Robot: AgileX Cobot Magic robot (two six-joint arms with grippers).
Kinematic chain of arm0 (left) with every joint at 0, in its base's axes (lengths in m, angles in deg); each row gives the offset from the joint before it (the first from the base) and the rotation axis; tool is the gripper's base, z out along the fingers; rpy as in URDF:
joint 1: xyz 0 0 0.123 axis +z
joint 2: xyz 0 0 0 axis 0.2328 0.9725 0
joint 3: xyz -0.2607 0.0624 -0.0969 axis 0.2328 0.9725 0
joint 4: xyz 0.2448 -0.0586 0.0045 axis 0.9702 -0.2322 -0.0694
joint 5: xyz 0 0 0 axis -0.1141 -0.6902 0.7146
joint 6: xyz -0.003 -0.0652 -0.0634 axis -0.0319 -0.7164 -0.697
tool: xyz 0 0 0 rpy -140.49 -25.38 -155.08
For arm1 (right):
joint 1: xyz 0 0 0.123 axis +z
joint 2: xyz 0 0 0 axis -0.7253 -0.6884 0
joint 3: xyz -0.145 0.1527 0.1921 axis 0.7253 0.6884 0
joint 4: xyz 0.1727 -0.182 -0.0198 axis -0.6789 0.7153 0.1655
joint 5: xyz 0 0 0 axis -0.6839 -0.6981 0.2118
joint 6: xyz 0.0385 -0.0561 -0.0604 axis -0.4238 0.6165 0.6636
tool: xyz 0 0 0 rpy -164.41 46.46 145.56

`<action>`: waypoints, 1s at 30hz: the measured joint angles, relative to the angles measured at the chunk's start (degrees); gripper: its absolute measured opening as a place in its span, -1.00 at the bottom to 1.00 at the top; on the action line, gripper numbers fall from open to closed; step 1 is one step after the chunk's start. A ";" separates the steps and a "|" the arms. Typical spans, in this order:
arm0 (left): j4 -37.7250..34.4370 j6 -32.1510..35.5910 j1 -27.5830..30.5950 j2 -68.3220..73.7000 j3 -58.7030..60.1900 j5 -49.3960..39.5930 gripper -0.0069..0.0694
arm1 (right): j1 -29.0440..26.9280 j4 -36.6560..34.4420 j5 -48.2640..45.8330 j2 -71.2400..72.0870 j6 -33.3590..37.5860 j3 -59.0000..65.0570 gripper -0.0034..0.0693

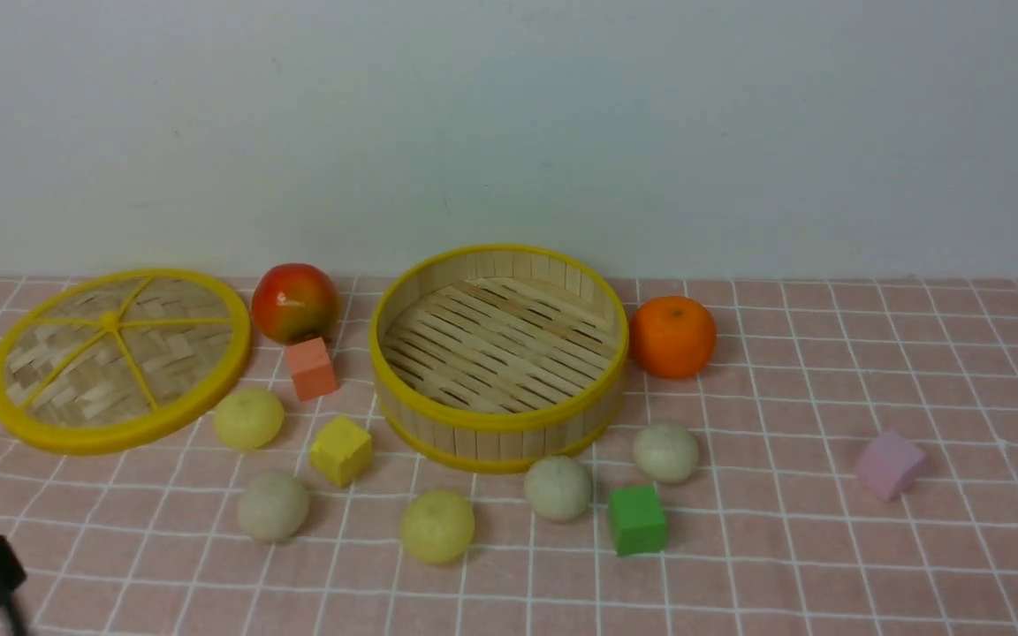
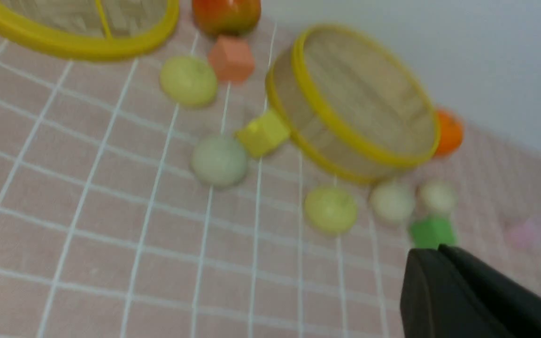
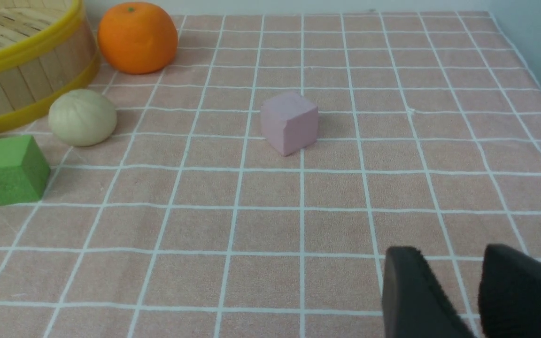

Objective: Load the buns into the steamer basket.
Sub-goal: Use the left arm to grab a steamed stuffed bun

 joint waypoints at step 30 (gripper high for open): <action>20.37 5.67 -6.60 81.60 -54.14 -10.26 -0.72 | 0.00 0.00 0.00 0.00 0.00 0.00 -0.25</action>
